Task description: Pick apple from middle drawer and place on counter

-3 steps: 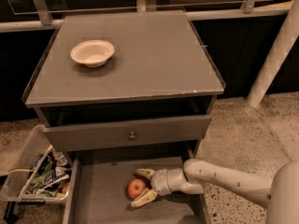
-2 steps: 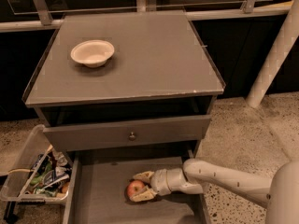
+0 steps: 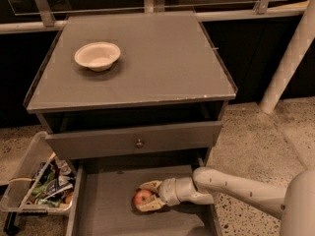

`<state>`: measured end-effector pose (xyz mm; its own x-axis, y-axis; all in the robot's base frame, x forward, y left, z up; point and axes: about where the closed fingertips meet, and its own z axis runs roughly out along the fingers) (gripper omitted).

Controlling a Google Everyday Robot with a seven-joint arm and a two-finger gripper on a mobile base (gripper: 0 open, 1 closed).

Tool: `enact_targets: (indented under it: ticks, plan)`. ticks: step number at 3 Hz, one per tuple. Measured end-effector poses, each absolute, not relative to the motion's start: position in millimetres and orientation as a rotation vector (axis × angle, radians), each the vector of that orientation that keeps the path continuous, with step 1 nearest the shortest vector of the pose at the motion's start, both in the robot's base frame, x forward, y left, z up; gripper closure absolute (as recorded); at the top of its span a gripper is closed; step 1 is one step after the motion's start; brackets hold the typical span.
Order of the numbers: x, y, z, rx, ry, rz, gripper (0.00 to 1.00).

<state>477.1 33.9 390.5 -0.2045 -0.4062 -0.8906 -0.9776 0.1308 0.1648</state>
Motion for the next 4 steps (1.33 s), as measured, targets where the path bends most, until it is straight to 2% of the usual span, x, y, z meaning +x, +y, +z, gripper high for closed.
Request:
enact_targets:
  ticks: [1, 2, 4]
  plan:
    - [477, 34, 390, -1.348, 1.714, 1.042, 1.0]
    - [476, 35, 391, -1.352, 1.713, 1.045, 1.0]
    - [468, 25, 452, -1.428, 1.654, 1.055, 1.0]
